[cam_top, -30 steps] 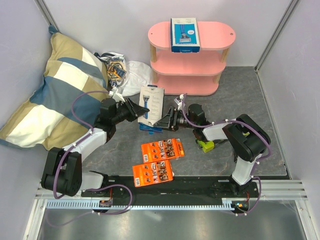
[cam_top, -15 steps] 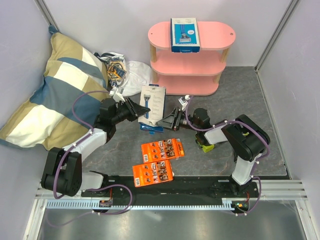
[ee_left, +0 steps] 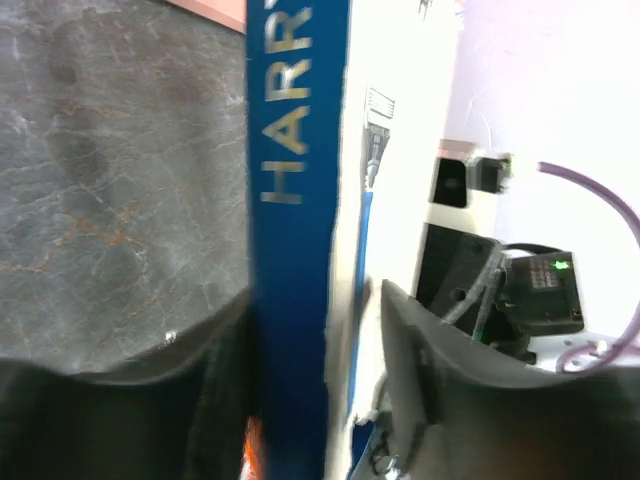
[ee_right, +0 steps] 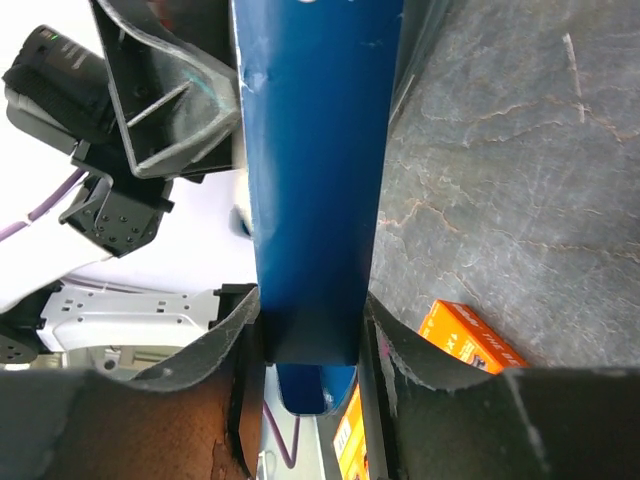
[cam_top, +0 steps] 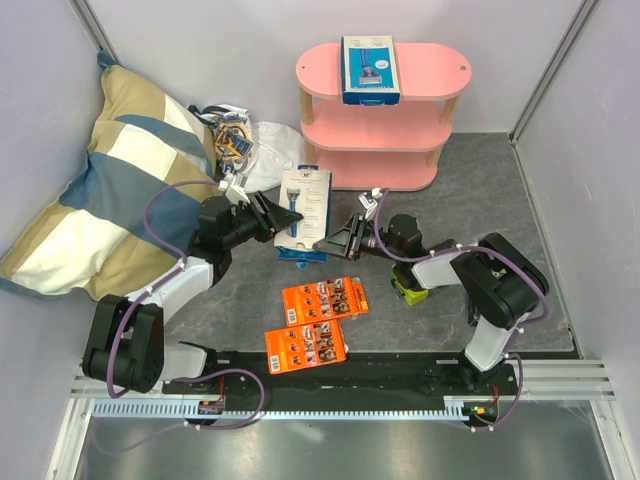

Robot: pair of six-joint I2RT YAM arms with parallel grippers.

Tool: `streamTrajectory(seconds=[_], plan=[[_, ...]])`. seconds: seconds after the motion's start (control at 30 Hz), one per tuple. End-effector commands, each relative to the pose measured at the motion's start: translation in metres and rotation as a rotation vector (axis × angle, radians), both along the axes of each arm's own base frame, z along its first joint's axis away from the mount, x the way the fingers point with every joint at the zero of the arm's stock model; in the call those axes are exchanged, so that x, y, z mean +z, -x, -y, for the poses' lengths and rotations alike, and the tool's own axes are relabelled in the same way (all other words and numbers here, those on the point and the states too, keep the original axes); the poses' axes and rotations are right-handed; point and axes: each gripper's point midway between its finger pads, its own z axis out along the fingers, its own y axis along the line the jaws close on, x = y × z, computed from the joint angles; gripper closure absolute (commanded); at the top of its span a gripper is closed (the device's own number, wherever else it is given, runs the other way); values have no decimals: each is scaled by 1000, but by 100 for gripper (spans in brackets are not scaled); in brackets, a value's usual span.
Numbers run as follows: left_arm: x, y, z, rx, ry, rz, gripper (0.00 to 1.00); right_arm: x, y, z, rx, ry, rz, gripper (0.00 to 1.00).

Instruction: Place and organize the shaving razors onto the shelf

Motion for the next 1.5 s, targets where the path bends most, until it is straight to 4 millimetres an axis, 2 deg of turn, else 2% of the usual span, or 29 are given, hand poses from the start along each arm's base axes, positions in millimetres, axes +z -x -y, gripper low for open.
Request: streamTrajectory(seconds=[0.0, 0.07, 0.1, 0.17, 0.23, 0.27, 0.33, 0.4, 0.43, 0.47, 0.6, 0.63, 0.7, 0.87, 0.97, 1.13, 1.27, 1.3, 1.37, 1.4, 1.43, 1.47], plan=[[17, -1, -3, 0, -47, 102, 27, 26, 3, -1, 6, 17, 123, 73], [10, -3, -10, 31, -110, 99, 22, 20, 3, 1, 6, 71, 125, 73], [18, -4, -14, 48, -124, 124, 17, 26, 3, 2, 0, 76, 144, 73], [20, -6, -22, 82, -175, 148, 14, 29, 4, 5, 0, 112, 157, 73], [34, -7, -30, 120, -194, 191, 10, 26, 6, 7, 3, 151, 143, 73], [36, -6, -32, 125, -210, 200, 9, 33, 8, 9, 5, 154, 174, 73], [51, -7, -38, 153, -227, 240, 8, 35, 11, 12, 13, 183, 169, 73], [60, -10, -44, 170, -257, 255, 7, 49, 18, 16, 23, 193, 223, 73], [64, -12, -48, 188, -272, 260, 6, 47, 21, 19, 33, 225, 203, 73], [68, -12, -50, 194, -284, 269, 6, 59, 26, 22, 38, 226, 241, 73], [85, -19, -58, 224, -292, 294, 4, 87, 40, 30, 80, 253, 342, 73], [88, -20, -59, 227, -293, 298, 4, 102, 40, 31, 80, 241, 373, 73], [96, -24, -63, 240, -290, 309, 4, 118, 49, 33, 101, 228, 397, 72], [115, -29, -70, 260, -281, 341, 3, 165, 53, 35, 108, 206, 475, 72], [130, -31, -81, 303, -269, 356, 3, 182, 47, 38, 85, 214, 506, 72], [162, -25, -97, 368, -260, 434, 3, 190, 28, 47, 35, 259, 483, 72], [181, -21, -99, 378, -255, 485, 2, 209, -2, 62, -38, 261, 478, 72], [182, -21, -99, 378, -256, 487, 2, 226, -7, 65, -56, 243, 499, 72], [184, -25, -98, 371, -258, 486, 1, 238, -24, 75, -88, 244, 501, 72], [183, -27, -97, 366, -256, 483, 1, 260, -28, 79, -108, 229, 545, 72], [183, -28, -95, 352, -253, 481, 1, 267, -33, 83, -120, 231, 551, 72], [180, -32, -92, 340, -253, 469, 1, 271, -46, 91, -147, 241, 548, 72]])
